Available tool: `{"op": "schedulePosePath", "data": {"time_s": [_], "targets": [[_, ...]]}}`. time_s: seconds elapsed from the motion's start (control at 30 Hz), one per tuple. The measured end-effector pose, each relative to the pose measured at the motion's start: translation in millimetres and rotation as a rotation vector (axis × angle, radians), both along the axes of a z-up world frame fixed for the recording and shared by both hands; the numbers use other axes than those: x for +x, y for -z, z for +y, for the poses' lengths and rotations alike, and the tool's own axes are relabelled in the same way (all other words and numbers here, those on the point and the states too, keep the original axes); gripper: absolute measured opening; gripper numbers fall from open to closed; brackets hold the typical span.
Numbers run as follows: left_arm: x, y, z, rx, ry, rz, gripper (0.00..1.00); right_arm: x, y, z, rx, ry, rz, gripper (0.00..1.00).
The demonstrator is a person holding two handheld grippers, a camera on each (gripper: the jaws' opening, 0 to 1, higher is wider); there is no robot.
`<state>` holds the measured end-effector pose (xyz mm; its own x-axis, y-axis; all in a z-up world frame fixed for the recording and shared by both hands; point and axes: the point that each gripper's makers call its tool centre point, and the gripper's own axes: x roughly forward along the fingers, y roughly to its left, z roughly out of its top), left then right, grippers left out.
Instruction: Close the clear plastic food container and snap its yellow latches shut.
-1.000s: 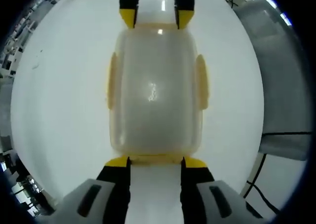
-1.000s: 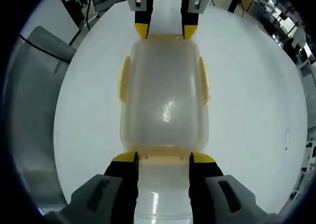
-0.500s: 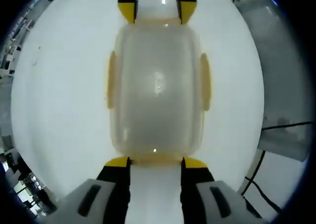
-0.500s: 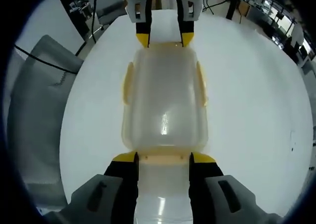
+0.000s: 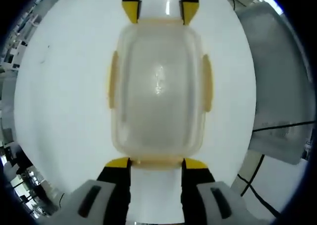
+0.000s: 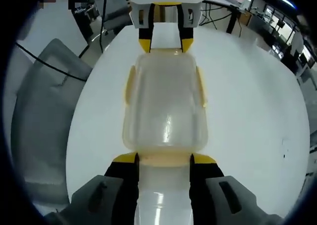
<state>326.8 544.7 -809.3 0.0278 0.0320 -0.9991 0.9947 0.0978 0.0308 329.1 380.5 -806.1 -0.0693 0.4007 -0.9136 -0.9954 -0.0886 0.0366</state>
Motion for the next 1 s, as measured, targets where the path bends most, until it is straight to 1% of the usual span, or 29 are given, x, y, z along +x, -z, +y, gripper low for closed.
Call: {"op": "schedulePosePath", "data": {"time_s": [0.07,0.2,0.33,0.4,0.5,0.6,0.8,1.0], "targets": [[-1.4,-6.0,0,-0.001,-0.005,-0.009,0.34,-1,-5.6,0,0.004,-0.005,-0.013,0.36],[-6.6,-19.0,-2,-0.011,-0.017,-0.007,0.34,-5,-16.1,-3,0.015,-0.009,-0.012,0.36],[-11.5,-27.0,-6,-0.01,-0.023,-0.009,0.34,-8,-23.3,-5,0.02,-0.019,-0.022,0.36],[-11.1,-30.4,-6,-0.004,-0.02,-0.013,0.34,-11,-27.4,-6,0.023,-0.02,-0.025,0.36],[-11.7,-35.9,-10,-0.01,-0.026,-0.023,0.34,-11,-33.9,-10,0.031,-0.018,-0.036,0.36],[-14.7,-41.0,-18,-0.014,-0.022,-0.026,0.34,-14,-37.5,-17,0.03,-0.019,-0.044,0.36],[-14.0,-46.5,-34,-0.019,-0.011,-0.042,0.34,-15,-43.0,-33,0.025,-0.008,-0.059,0.36],[-13.5,-50.8,-57,-0.041,-0.01,-0.046,0.34,-15,-46.5,-58,0.012,0.002,-0.069,0.36]]}}
